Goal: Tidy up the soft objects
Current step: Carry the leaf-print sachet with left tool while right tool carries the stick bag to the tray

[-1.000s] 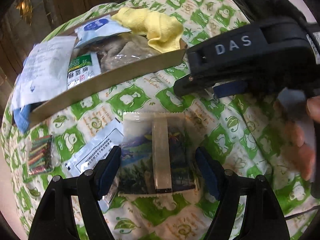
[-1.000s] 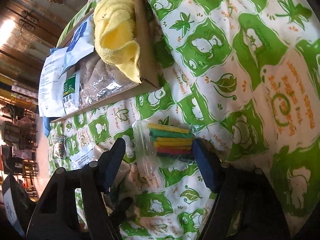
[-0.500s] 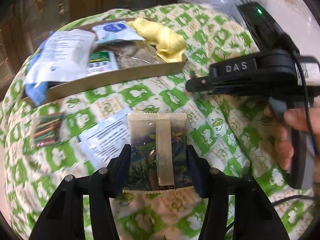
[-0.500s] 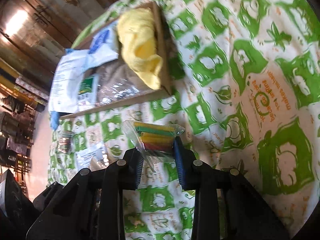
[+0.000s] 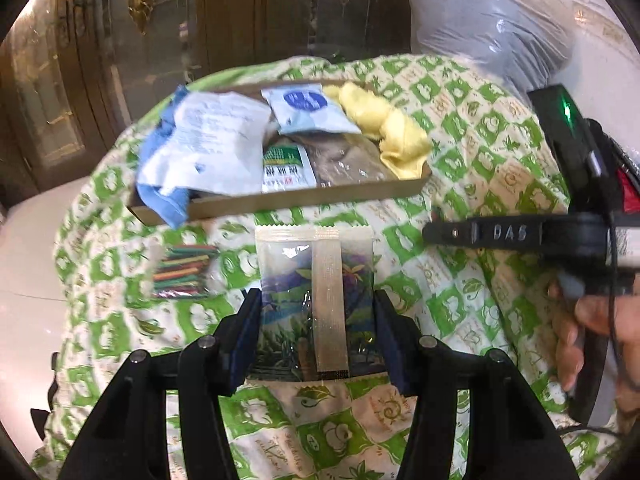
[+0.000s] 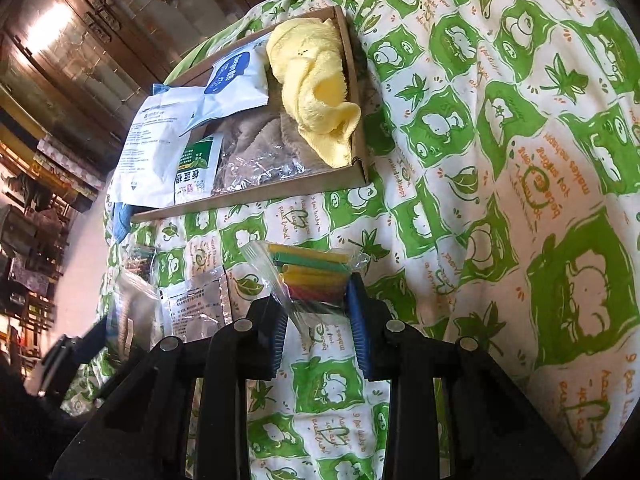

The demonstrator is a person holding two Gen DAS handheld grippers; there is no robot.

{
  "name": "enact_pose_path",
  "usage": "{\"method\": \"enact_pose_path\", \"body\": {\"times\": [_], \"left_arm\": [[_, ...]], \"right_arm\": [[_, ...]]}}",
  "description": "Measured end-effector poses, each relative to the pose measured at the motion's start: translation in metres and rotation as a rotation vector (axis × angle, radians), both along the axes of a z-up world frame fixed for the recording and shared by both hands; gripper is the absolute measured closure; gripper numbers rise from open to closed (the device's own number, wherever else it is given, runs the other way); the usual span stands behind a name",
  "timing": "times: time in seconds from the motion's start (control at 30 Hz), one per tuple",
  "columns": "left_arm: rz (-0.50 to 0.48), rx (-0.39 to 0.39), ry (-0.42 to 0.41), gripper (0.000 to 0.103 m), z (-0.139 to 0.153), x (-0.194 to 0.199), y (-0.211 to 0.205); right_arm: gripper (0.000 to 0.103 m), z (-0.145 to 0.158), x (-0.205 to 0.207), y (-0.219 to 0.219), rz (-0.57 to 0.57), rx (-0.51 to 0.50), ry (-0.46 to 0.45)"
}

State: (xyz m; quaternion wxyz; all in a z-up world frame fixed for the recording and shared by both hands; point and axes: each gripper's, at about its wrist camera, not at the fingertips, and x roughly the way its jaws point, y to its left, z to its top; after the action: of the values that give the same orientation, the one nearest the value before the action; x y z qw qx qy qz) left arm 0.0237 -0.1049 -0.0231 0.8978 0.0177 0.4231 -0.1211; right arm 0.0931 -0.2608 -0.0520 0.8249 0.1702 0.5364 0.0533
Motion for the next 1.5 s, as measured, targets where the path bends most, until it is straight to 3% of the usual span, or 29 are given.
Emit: {"method": "enact_pose_path", "body": {"times": [0.4, 1.07, 1.37, 1.5], "left_arm": [[0.033, 0.067, -0.1, 0.049, 0.037, -0.014, -0.008], [0.074, 0.109, -0.124, 0.049, 0.059, -0.034, -0.016], [0.189, 0.028, -0.087, 0.049, 0.066, -0.046, 0.034], [0.213, 0.044, -0.086, 0.048, 0.066, -0.044, 0.044]], "right_arm": [[0.075, 0.014, -0.02, 0.005, 0.004, -0.014, -0.049], [0.075, 0.038, -0.054, -0.004, 0.003, 0.013, -0.133], [0.075, 0.042, -0.068, -0.015, -0.017, 0.06, -0.143], [0.075, 0.042, -0.069, -0.014, -0.013, 0.064, -0.146]]}}
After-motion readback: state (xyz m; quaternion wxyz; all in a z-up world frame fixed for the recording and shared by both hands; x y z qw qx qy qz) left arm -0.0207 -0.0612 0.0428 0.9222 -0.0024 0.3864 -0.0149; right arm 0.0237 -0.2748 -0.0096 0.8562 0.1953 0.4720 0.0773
